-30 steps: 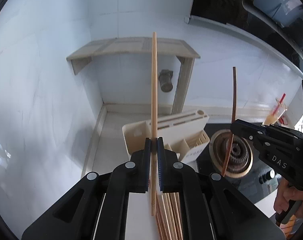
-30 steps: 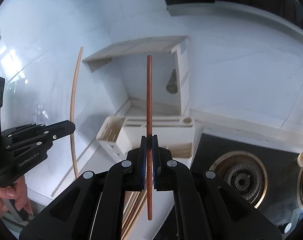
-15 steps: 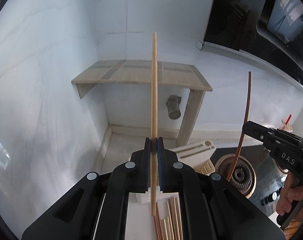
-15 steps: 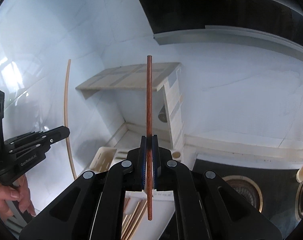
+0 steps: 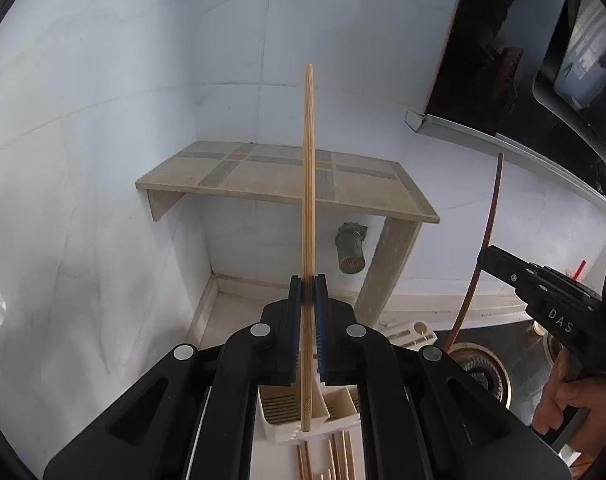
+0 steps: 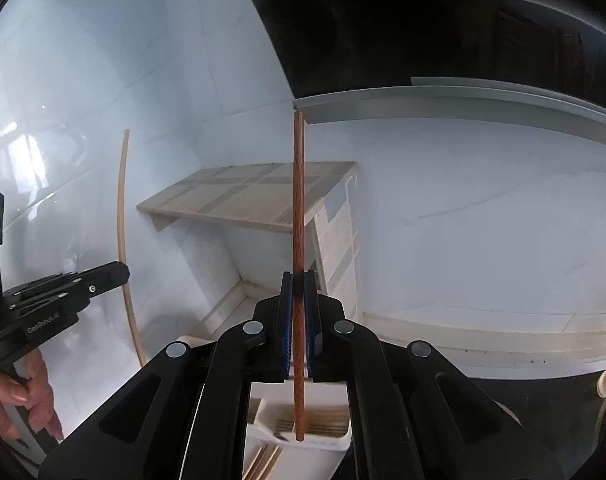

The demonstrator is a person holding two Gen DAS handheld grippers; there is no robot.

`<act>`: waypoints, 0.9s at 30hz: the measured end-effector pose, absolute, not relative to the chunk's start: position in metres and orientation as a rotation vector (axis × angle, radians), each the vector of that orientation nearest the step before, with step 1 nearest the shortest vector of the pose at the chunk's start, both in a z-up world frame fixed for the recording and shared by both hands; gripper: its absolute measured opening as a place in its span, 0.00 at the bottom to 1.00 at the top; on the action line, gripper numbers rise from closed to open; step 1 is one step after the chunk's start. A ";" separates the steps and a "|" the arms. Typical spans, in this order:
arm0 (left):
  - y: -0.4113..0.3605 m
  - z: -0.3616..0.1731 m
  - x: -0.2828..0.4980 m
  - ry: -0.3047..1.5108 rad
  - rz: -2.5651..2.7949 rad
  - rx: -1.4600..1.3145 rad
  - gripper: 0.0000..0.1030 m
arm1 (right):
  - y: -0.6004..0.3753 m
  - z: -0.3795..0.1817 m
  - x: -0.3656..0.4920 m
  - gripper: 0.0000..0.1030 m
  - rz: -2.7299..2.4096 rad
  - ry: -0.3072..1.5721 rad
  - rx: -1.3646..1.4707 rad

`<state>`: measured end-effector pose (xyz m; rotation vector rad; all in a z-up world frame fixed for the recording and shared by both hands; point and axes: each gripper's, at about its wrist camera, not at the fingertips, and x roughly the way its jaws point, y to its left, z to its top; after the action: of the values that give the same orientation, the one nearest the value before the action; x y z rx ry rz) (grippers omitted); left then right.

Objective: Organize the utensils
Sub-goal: 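Lift both held chopsticks upright and carry them over the white holder, then open both tools to drop the chopsticks into the holder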

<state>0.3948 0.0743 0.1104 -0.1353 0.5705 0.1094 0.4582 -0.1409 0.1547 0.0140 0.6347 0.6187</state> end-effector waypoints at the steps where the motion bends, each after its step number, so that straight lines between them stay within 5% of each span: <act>1: 0.075 0.110 0.396 0.569 0.112 -0.136 0.06 | -0.141 0.153 0.461 0.06 0.623 0.637 0.020; 27: 0.099 0.064 0.413 0.599 0.157 -0.253 0.06 | -0.145 0.120 0.463 0.06 0.678 0.682 -0.024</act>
<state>0.4129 0.0990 0.0641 -0.2533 0.5995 0.1575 0.4633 -0.1450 0.1202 -0.0235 0.6820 0.6777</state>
